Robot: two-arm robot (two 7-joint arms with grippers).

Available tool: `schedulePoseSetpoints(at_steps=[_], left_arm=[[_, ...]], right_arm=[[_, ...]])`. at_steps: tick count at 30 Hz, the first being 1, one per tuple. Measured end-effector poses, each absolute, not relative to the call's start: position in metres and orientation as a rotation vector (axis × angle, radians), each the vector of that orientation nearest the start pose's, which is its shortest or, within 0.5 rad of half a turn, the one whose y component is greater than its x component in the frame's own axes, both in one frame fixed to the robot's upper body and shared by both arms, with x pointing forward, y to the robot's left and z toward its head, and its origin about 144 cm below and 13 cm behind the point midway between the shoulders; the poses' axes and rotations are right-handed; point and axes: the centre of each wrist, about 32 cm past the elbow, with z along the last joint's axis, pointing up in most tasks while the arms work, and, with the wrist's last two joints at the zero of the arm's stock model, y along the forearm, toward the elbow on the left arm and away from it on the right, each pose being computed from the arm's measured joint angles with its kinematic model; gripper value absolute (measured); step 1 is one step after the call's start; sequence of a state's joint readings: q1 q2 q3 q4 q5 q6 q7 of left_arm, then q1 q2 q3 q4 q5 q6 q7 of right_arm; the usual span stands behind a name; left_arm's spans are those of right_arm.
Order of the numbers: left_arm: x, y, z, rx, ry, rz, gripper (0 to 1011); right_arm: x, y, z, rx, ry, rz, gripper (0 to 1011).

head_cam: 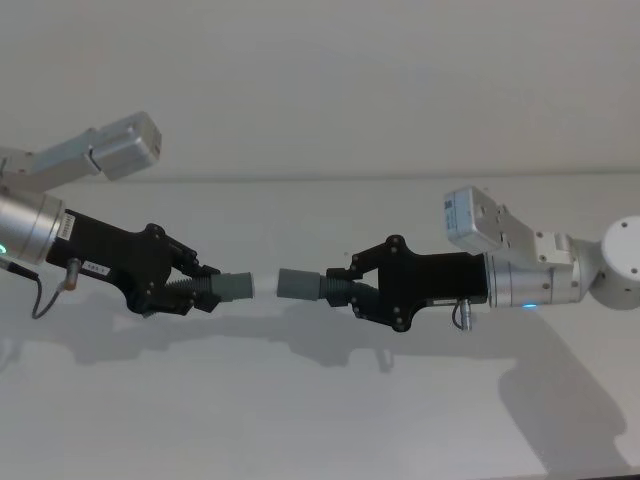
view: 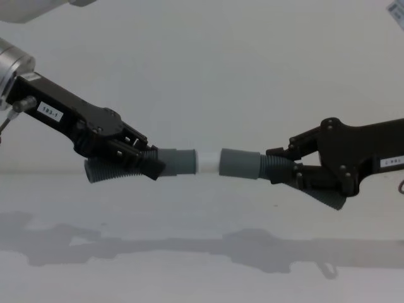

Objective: Use both hands to pick up one end of the pipe from the table, align the ends, and insert them.

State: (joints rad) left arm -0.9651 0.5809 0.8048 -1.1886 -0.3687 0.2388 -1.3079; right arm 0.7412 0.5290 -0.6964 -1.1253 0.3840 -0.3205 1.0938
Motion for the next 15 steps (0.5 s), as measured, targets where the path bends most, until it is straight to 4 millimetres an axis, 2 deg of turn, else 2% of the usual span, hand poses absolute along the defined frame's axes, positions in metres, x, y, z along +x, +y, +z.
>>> schedulePoseSetpoints(at_steps=[15], left_arm=[[0.6357,0.2755,1.3451,0.577,-0.09,0.011,323]], right_arm=[[0.6142,-0.2835,1.2488,-0.274,-0.427,-0.115,215]])
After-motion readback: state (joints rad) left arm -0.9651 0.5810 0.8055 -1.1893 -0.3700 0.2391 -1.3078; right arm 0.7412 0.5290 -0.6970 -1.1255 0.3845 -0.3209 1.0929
